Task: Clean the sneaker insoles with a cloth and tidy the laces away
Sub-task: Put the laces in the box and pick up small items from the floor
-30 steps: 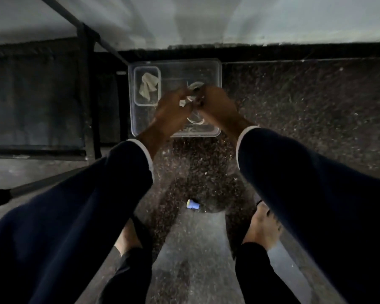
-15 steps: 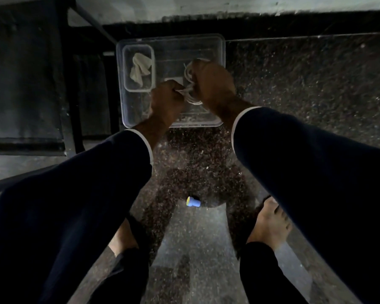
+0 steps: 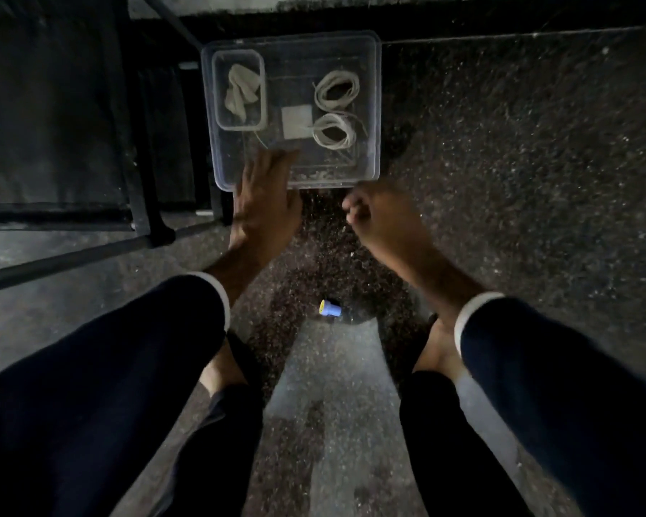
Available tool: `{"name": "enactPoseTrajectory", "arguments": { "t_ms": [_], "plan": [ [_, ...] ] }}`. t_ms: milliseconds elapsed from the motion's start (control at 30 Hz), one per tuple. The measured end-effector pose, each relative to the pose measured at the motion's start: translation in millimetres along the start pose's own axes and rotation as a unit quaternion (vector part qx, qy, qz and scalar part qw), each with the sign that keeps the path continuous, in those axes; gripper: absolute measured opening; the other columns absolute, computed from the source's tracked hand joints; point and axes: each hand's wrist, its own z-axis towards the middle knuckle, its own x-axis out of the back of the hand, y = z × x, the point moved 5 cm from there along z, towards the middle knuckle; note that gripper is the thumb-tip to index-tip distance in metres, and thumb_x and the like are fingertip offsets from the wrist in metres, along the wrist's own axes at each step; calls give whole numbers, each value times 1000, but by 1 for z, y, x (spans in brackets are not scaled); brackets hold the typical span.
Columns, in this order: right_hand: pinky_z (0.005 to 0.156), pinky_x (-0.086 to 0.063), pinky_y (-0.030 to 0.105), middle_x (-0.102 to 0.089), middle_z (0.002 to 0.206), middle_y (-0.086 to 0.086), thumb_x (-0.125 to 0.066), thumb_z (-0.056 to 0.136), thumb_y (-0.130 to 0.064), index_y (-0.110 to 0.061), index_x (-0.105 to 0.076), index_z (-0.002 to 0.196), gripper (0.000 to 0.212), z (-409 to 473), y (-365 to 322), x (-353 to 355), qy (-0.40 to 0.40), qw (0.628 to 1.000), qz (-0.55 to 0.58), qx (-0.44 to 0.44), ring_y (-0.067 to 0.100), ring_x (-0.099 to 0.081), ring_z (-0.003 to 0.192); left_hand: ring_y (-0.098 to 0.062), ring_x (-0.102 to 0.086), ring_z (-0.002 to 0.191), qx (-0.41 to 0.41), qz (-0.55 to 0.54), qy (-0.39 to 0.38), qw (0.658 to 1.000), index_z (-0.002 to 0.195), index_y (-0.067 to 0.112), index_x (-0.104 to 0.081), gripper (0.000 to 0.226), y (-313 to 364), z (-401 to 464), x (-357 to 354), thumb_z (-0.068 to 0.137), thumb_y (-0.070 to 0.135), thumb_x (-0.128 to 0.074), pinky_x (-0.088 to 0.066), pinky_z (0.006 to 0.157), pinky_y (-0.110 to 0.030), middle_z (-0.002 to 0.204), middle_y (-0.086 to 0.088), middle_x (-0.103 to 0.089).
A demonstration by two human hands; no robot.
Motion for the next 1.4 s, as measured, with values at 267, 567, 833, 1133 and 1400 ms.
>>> {"name": "enactPoseTrajectory", "arguments": {
  "t_ms": [267,567,833,1133,1400],
  "plan": [
    [79,-52,41,-64,108,2,-90,66,-32,-20,-61,110,54,-79,40,-94,-160,981,-106,-40,24,-60,101,-33,-49,119,-14,80,-109,991,143,22,-47,62,-24,-92,-24,82,31,-36,-45,94,-50,147,-8,-45],
    [71,-45,38,-66,89,4,-86,67,-33,-19,-63,88,34,-84,35,-120,-127,960,-239,64,31,-62,88,-29,-44,128,-27,73,-118,990,144,23,-47,62,-31,-90,-36,83,14,-55,-37,103,-46,152,-4,-40],
    [62,-48,30,-72,79,1,-77,86,-32,-17,-65,85,20,-62,16,-69,-29,996,27,-75,21,-68,72,-32,-41,136,-41,68,-81,994,151,18,-40,69,-24,-76,-21,83,15,-55,-37,108,-49,158,-8,-36],
    [78,-48,17,-66,103,-3,-63,94,-26,-16,-73,102,16,55,-49,24,67,988,-48,130,10,-59,92,-34,-25,151,-49,112,-44,992,158,10,-28,76,-24,-35,-8,86,13,-55,-23,121,-53,163,-16,-27],
    [85,-38,40,-67,106,3,-61,89,-28,-21,-65,99,13,94,-40,-4,-13,951,-271,146,30,-58,105,-31,-2,157,-38,150,-99,983,162,16,-8,87,-30,-26,-27,90,18,-56,-7,125,-56,171,-7,-2]
  ]
}}
